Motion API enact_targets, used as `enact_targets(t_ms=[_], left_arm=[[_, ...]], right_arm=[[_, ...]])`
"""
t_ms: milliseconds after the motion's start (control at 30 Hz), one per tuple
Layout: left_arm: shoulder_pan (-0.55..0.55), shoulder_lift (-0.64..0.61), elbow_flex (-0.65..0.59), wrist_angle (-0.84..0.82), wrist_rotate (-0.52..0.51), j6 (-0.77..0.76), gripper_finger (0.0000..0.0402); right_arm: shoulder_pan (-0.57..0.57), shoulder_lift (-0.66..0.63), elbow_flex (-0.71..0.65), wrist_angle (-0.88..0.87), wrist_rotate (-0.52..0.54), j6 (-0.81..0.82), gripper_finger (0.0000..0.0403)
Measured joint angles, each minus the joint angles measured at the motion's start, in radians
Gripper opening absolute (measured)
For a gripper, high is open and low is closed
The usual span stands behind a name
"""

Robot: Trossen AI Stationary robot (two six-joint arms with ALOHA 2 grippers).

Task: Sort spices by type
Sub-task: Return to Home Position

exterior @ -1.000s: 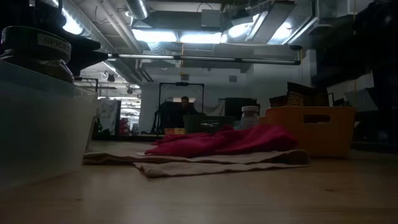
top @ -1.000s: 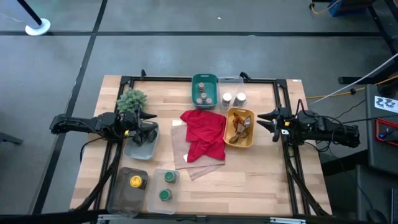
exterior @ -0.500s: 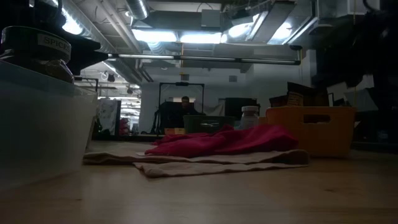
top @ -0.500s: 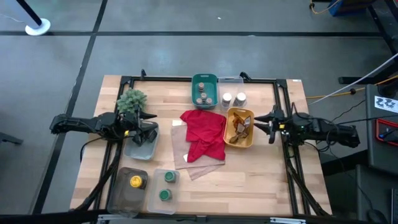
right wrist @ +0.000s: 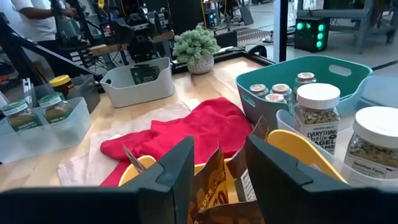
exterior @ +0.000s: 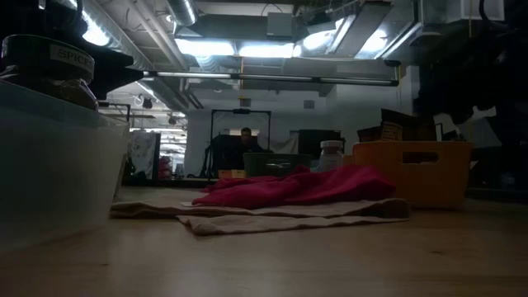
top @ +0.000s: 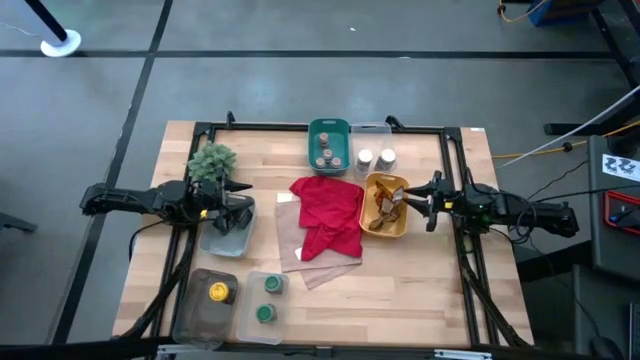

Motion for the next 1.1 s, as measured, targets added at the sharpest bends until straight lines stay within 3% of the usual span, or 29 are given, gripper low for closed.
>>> enact_targets(t_ms=[1100], left_arm=[[0.0, 0.0, 0.0, 0.0, 0.0, 0.0, 0.0227]], right_arm=[[0.0, 0.001, -0.002, -0.005, 0.007, -0.027, 0.0143]])
